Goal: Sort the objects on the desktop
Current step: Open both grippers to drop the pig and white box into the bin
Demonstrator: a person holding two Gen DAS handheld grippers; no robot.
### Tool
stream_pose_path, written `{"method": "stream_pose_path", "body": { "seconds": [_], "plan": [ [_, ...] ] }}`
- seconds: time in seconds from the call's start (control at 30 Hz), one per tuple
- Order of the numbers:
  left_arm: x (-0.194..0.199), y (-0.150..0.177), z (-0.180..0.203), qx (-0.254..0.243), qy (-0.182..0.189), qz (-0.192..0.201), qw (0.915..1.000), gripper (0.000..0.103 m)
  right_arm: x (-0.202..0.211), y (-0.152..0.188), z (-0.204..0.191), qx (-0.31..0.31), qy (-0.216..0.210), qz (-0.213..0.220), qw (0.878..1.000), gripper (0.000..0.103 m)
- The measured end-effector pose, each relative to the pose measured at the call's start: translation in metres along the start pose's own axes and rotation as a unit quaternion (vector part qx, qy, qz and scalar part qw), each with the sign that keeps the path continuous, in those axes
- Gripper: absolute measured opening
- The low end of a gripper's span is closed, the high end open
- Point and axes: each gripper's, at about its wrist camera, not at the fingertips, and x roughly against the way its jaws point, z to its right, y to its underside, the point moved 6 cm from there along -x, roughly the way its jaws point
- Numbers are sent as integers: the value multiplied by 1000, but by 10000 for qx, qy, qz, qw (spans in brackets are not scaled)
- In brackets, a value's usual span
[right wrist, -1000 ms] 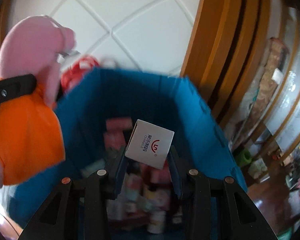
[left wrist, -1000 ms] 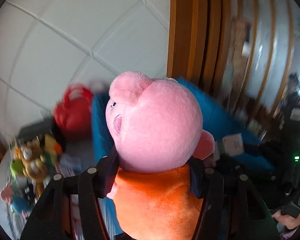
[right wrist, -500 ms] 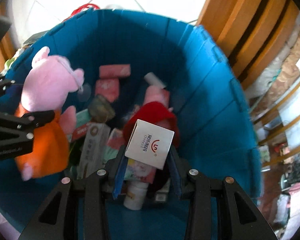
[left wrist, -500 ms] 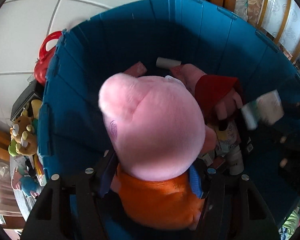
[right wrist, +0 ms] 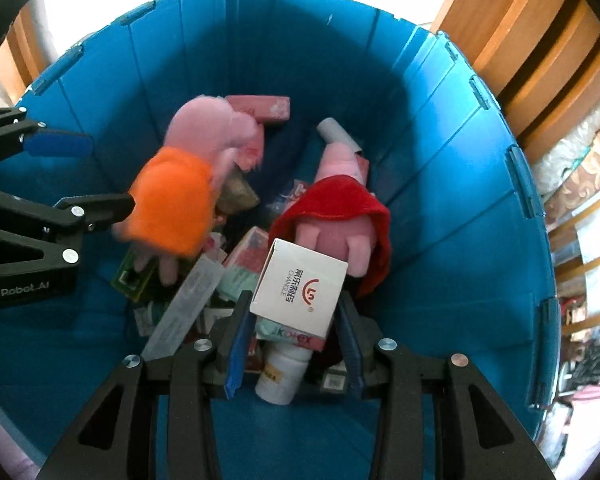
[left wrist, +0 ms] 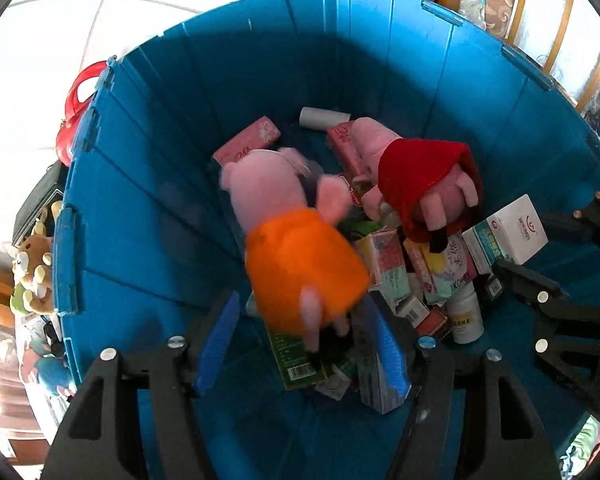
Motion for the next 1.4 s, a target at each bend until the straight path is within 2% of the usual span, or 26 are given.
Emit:
{"method": "stream_pose_path", "body": {
  "seconds": [0.3,0.47,0.8,1.17,1.3,1.4],
  "plan": [
    [9,1,5,-130,-44,191,9997,64,-11,-2,6,-97,40,-91,9999,41],
    [18,3,3,-30,47,234,9997,64,-9,-3,8,-260,33,-100,9996,57],
    [39,17,2,-91,89,370,9992,64,-10,-4,7,-259,-24,-138,9996,63],
    [78,36,0,1,178,869,9961,64,0,-7,9,-420,-77,145,9990,86],
    [89,42,-4,117,213,1105,9936,64,4,-7,13,-559,-108,293,9979,86],
    [94,47,-11,308,126,1281,9912,64,10,-7,16,-695,-121,472,9964,92]
  ]
}}
